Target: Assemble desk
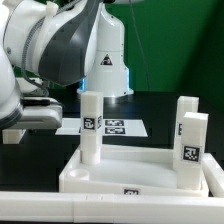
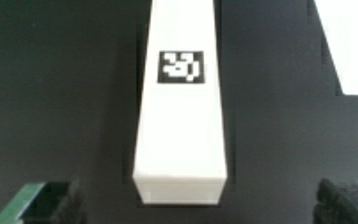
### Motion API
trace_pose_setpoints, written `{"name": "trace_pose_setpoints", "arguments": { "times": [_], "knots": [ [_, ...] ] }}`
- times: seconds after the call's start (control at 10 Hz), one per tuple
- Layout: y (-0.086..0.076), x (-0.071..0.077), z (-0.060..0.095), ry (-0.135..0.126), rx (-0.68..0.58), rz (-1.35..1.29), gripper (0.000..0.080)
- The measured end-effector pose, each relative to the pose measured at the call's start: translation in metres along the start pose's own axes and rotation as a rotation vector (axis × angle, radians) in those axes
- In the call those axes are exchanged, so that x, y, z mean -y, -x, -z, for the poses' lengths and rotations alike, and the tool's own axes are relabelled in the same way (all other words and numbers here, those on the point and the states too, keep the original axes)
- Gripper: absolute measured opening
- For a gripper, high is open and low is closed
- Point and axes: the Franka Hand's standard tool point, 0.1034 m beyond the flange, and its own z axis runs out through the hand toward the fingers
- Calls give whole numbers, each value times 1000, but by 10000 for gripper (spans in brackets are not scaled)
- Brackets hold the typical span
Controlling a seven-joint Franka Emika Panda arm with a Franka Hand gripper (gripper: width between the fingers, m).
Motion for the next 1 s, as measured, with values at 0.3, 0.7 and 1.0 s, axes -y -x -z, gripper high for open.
{"name": "trace_pose_setpoints", "arguments": {
  "times": [0.3, 0.7, 1.0],
  "knots": [
    [1, -10, -8, 16, 17, 93, 648],
    [6, -4, -15, 1, 95, 85, 648],
    [-1, -7, -12, 13, 143, 80, 648]
  ]
}}
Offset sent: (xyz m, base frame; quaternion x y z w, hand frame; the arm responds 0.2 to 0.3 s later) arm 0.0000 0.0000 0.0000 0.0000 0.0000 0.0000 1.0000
